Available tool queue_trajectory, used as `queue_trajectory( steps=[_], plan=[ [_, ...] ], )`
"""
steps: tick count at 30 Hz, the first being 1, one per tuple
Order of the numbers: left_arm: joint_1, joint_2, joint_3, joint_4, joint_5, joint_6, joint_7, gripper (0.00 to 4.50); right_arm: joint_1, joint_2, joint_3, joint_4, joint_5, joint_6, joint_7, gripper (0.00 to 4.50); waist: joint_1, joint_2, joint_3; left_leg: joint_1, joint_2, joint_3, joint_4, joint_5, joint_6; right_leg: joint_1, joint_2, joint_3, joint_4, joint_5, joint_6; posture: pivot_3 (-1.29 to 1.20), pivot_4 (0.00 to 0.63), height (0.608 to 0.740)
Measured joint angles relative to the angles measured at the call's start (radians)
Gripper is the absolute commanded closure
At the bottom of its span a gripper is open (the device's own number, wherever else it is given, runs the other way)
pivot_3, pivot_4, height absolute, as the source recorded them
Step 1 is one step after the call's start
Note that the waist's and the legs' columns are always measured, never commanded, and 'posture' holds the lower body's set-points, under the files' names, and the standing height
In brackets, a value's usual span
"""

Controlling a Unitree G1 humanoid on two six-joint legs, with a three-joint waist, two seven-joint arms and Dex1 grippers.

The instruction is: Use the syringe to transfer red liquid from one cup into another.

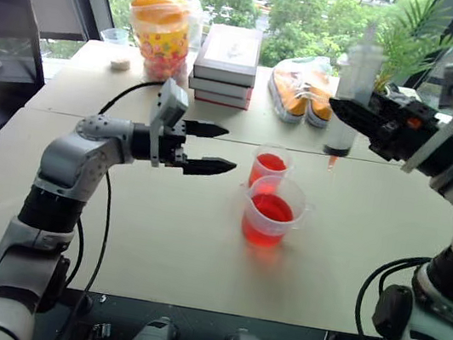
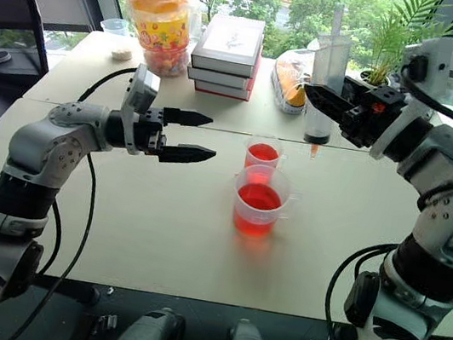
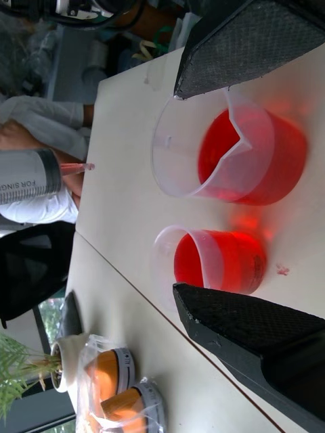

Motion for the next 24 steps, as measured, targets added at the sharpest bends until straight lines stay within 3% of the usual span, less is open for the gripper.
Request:
queue_trajectory(
  steps=[4,7,20,24],
  plan=[
    [-0.040,-0.010,-0.012,0.043,0.013,-0.007,-0.024,0.00,0.160,0.078,0.001,-0.111,0.108,-0.036,-0.020,3.08,-0.002,0.000,0.000,0.000,0.000,0.001,0.001,0.000,0.000,0.000,0.000,0.000,0.001,0.001,0.001,0.00,0.150,0.740],
    [-0.083,-0.017,-0.013,0.066,0.020,-0.009,-0.045,0.00,0.278,0.153,0.054,-0.149,0.120,-0.179,-0.061,3.08,-0.006,0.000,0.000,0.000,0.000,0.001,0.000,0.000,0.000,-0.001,0.001,0.001,0.002,0.001,0.001,0.00,0.150,0.740],
    [-0.148,-0.049,-0.033,0.083,0.024,0.009,-0.101,0.00,0.569,0.239,0.376,0.059,-0.067,-0.755,-0.162,3.08,-0.004,0.000,0.000,0.001,0.000,0.001,0.001,0.001,0.000,-0.001,0.002,0.001,0.003,0.001,0.001,0.00,0.150,0.740],
    [-0.174,-0.070,-0.038,0.083,0.013,0.026,-0.120,0.00,0.599,0.233,0.411,0.081,-0.101,-0.857,-0.177,3.08,-0.006,0.000,0.000,0.002,0.000,0.001,0.001,0.001,-0.001,-0.001,0.002,0.001,0.004,0.001,0.001,0.00,0.150,0.740]
  ],
)
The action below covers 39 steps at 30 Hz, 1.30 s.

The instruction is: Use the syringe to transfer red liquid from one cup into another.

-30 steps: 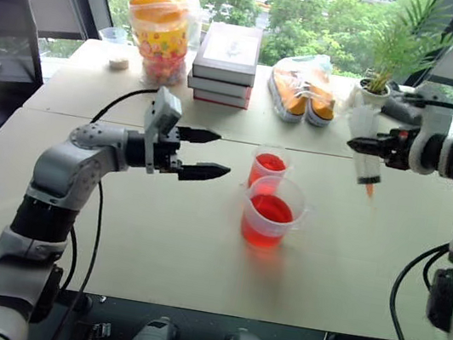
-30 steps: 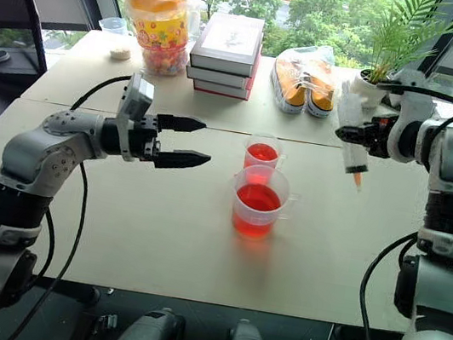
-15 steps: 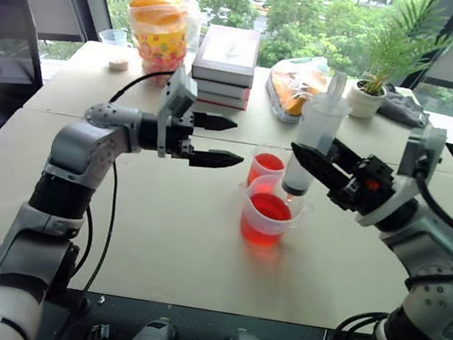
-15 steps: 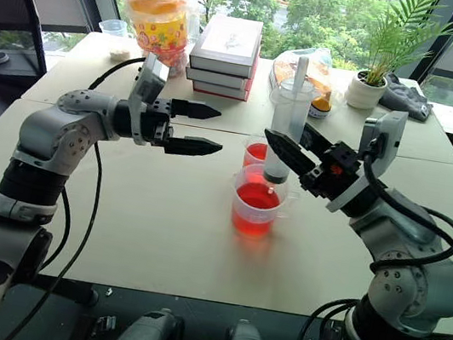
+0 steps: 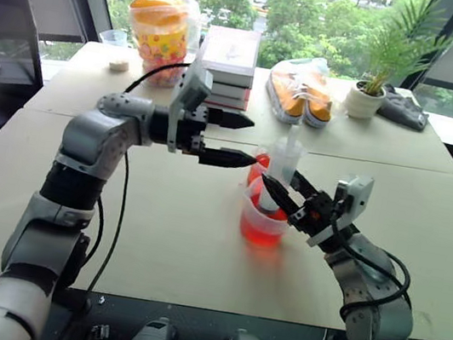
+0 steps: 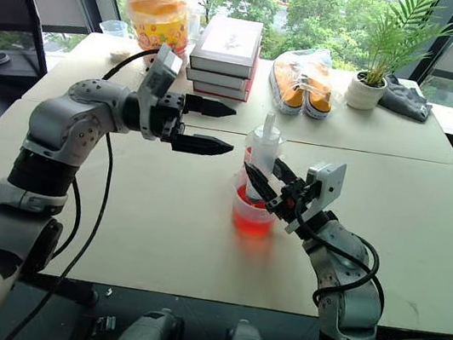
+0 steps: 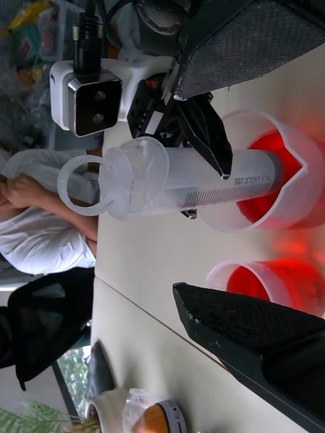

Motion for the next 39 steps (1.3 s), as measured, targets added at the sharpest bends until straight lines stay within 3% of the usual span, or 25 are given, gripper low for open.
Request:
queue_trajectory(
  steps=[10,25,28,35,39],
  plan=[
    [-0.006,-0.037,-0.022,-0.024,-0.038,0.066,-0.050,0.00,0.018,-0.033,0.042,0.027,-0.010,-0.071,-0.036,3.08,-0.001,0.000,0.000,0.016,0.000,-0.001,-0.002,0.000,0.000,0.018,0.001,0.000,-0.004,0.000,0.000,0.00,0.150,0.740],
    [-0.044,-0.125,-0.057,-0.021,-0.050,0.085,-0.050,0.00,0.015,-0.081,0.067,0.027,-0.001,-0.080,-0.045,3.08,0.001,0.000,0.000,0.016,0.000,-0.001,-0.002,0.000,0.000,0.018,0.001,0.000,-0.004,0.000,0.000,0.00,0.150,0.740],
    [-0.051,-0.139,-0.059,-0.007,-0.038,0.080,-0.033,0.90,0.015,-0.088,0.066,0.027,0.003,-0.079,-0.048,3.08,0.001,0.000,0.000,0.016,0.000,-0.001,-0.002,0.000,0.000,0.018,0.001,0.000,-0.004,0.000,0.000,0.00,0.150,0.740],
    [-0.063,-0.151,-0.055,0.028,-0.028,0.079,-0.005,4.32,0.015,-0.110,0.078,0.025,0.010,-0.079,-0.042,3.08,0.000,0.000,0.000,0.016,0.000,-0.002,-0.002,0.000,0.000,0.018,0.001,0.000,-0.005,0.000,0.000,0.00,0.150,0.740],
    [-0.068,-0.153,-0.053,0.038,-0.027,0.079,-0.004,4.46,0.014,-0.113,0.079,0.024,0.016,-0.072,-0.046,3.08,0.001,0.000,0.000,0.016,0.000,-0.002,-0.002,0.000,0.000,0.018,0.001,0.000,-0.005,0.000,0.000,0.00,0.150,0.740]
  ],
)
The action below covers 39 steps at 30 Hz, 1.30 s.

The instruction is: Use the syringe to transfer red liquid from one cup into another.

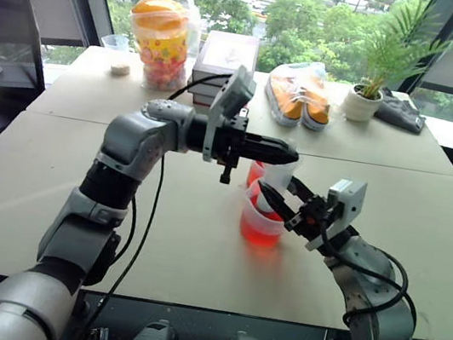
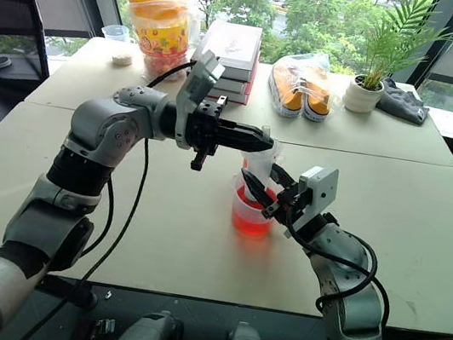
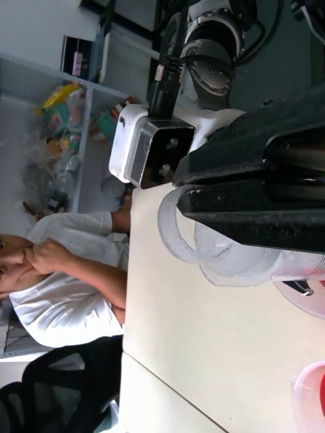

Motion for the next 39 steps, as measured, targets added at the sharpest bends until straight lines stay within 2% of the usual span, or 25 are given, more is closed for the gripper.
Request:
queue_trajectory(
  steps=[11,39],
  plan=[
    [-0.055,-0.013,-0.004,0.100,0.041,-0.026,-0.024,4.46,-0.024,-0.074,-0.004,-0.015,0.073,0.111,0.002,3.08,0.001,0.000,0.000,-0.001,0.000,0.000,-0.001,0.000,0.000,0.000,0.000,0.000,-0.002,0.000,0.000,0.00,0.150,0.740],
    [-0.111,-0.024,-0.001,0.178,0.062,-0.086,-0.051,4.46,-0.031,-0.095,-0.010,-0.016,0.105,0.170,-0.010,3.08,0.001,0.000,0.001,-0.001,0.000,0.000,-0.001,0.000,0.001,0.000,0.000,0.000,-0.003,0.000,0.000,0.00,0.150,0.740]
  ],
)
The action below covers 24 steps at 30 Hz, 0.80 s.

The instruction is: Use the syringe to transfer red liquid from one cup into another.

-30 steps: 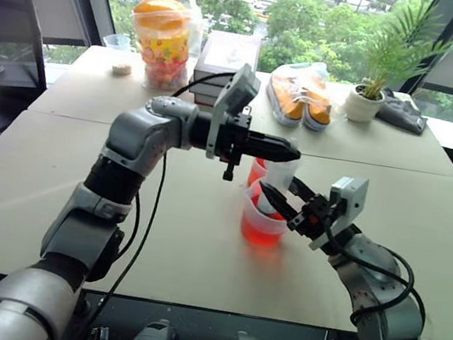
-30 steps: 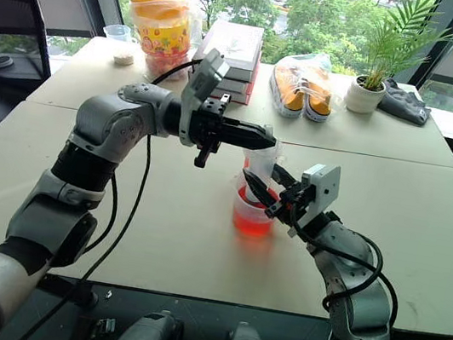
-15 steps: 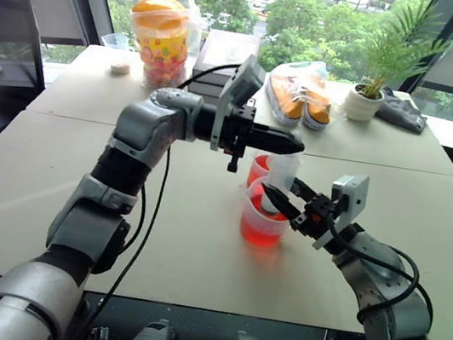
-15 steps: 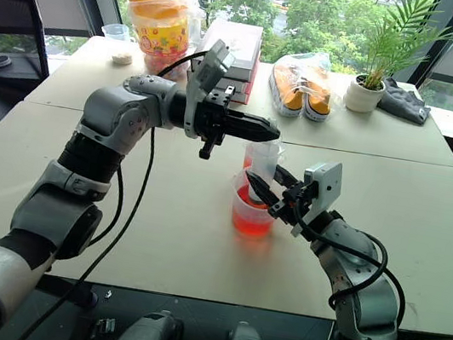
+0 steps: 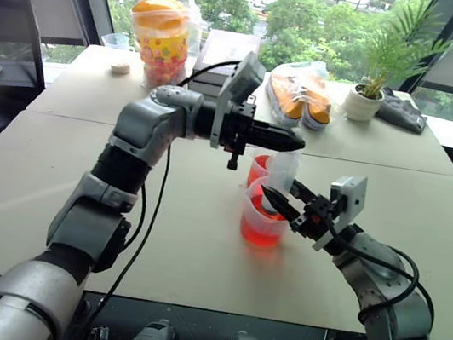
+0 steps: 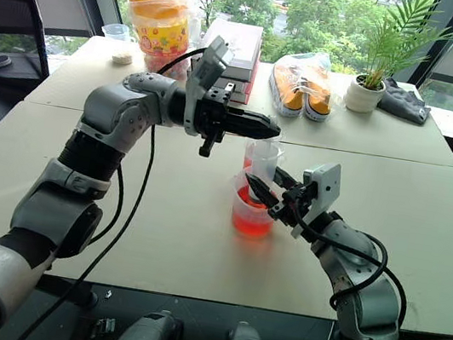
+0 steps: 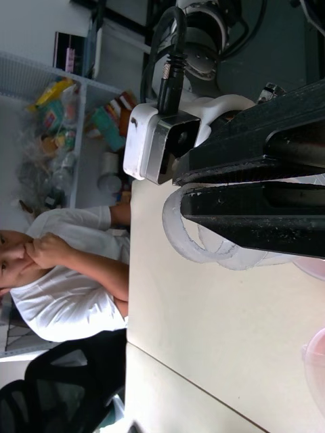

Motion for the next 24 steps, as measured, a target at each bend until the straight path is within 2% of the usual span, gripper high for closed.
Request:
queue_trajectory(
  steps=[7,10,17,18,24],
  plan=[
    [0.000,0.000,0.007,0.000,0.000,0.000,0.000,4.46,-0.015,-0.012,-0.002,-0.009,0.012,0.027,-0.007,3.08,0.000,0.000,0.000,0.000,0.000,0.000,0.000,0.000,0.000,0.000,0.000,0.000,0.000,0.000,0.000,0.00,0.150,0.740],
    [0.000,0.003,0.010,0.000,0.000,0.000,0.001,3.57,-0.016,-0.012,-0.001,-0.019,0.016,0.035,-0.009,3.08,0.000,0.000,0.000,0.000,0.000,0.000,0.000,0.000,0.000,0.000,0.000,0.000,0.000,0.000,0.000,0.00,0.150,0.740],
    [0.002,0.015,0.007,-0.028,-0.001,0.002,-0.020,0.26,-0.047,-0.021,-0.035,-0.026,0.046,0.087,-0.033,3.08,0.000,0.000,0.000,0.000,0.000,0.000,0.000,0.000,0.000,0.000,0.000,0.000,0.000,0.000,0.000,0.00,0.150,0.740],
    [0.007,0.024,0.006,-0.042,-0.002,0.002,-0.028,0.05,-0.051,-0.021,-0.048,-0.029,0.060,0.103,-0.040,3.08,0.000,0.000,0.000,0.000,0.000,0.000,-0.001,0.000,0.000,0.000,0.000,0.000,0.000,0.000,0.000,0.00,0.150,0.740],
    [0.028,0.073,0.017,-0.088,-0.006,0.009,-0.031,0.05,-0.054,-0.021,-0.069,-0.069,0.129,0.171,-0.061,3.08,0.000,0.000,0.000,-0.001,0.000,0.000,-0.001,0.000,0.000,-0.001,0.000,0.000,-0.001,0.000,0.000,0.00,0.150,0.740]
  ],
)
